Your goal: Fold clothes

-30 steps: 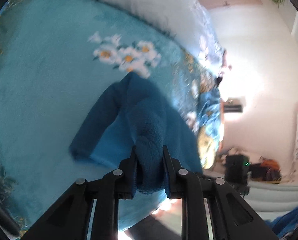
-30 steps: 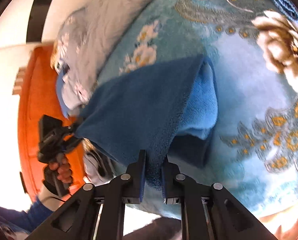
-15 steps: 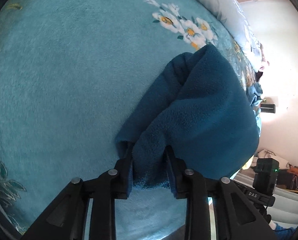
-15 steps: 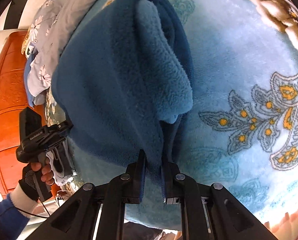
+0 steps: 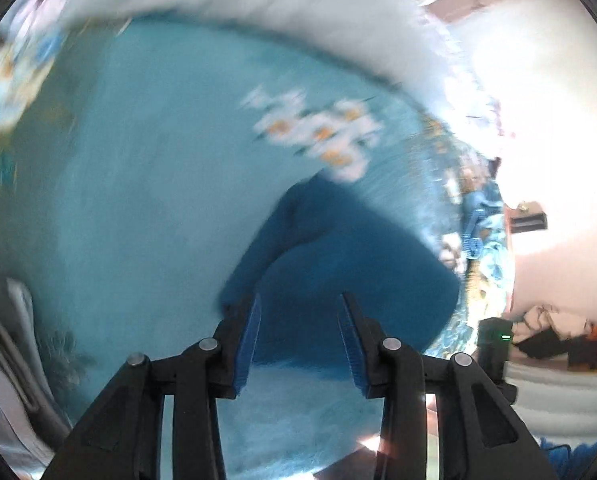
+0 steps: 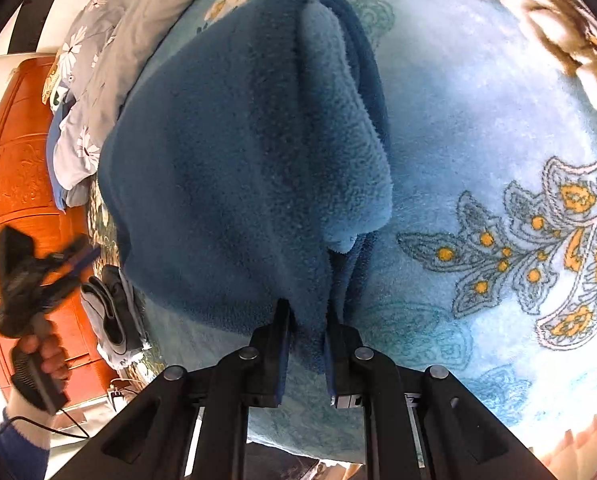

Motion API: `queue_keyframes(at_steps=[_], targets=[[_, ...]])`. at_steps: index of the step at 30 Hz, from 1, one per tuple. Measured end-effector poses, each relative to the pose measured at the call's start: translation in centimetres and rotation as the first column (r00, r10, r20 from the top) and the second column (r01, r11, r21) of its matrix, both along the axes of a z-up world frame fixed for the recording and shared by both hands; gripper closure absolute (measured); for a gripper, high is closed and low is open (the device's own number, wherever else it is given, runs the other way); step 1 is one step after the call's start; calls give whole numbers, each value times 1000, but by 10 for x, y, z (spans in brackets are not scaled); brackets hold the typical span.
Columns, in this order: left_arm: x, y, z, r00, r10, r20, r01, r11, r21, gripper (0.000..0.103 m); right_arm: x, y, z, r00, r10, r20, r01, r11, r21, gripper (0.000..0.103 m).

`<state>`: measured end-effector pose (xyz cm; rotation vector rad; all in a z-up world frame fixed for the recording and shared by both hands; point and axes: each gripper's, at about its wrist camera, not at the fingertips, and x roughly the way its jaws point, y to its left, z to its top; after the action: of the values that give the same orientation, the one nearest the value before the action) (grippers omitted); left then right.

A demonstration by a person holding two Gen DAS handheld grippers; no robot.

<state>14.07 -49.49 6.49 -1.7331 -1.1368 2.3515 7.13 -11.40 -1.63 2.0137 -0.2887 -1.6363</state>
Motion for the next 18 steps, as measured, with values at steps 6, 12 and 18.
queue_keyframes(at_steps=[6,12,18], targets=[[-48,60,-30,977,-214,25,214,977,15,61,-2,0,3,1000,1,2,-1,1000,4,87],[-47,88,-67,961,-264,82,265,964,-7,61,-7,6,19,1000,24,-3,-23,999,23,84],[-47,83,-70,971,-227,82,225,974,33,61,-27,15,68,979,114,-167,-91,985,144,85]])
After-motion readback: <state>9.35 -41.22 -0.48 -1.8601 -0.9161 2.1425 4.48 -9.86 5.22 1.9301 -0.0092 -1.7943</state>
